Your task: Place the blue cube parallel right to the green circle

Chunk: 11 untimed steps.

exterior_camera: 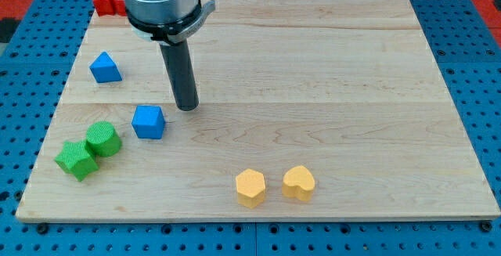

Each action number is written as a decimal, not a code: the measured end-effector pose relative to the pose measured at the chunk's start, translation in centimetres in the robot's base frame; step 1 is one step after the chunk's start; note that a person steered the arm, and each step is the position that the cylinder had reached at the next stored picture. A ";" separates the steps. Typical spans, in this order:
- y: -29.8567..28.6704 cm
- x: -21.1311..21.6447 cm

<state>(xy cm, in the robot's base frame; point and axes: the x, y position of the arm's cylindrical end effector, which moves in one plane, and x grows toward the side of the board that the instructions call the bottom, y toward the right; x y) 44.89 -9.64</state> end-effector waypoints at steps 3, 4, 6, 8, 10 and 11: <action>-10.8 1.9; -6.1 3.4; -2.1 2.2; 0.7 0.0; 4.0 3.5; 3.8 4.9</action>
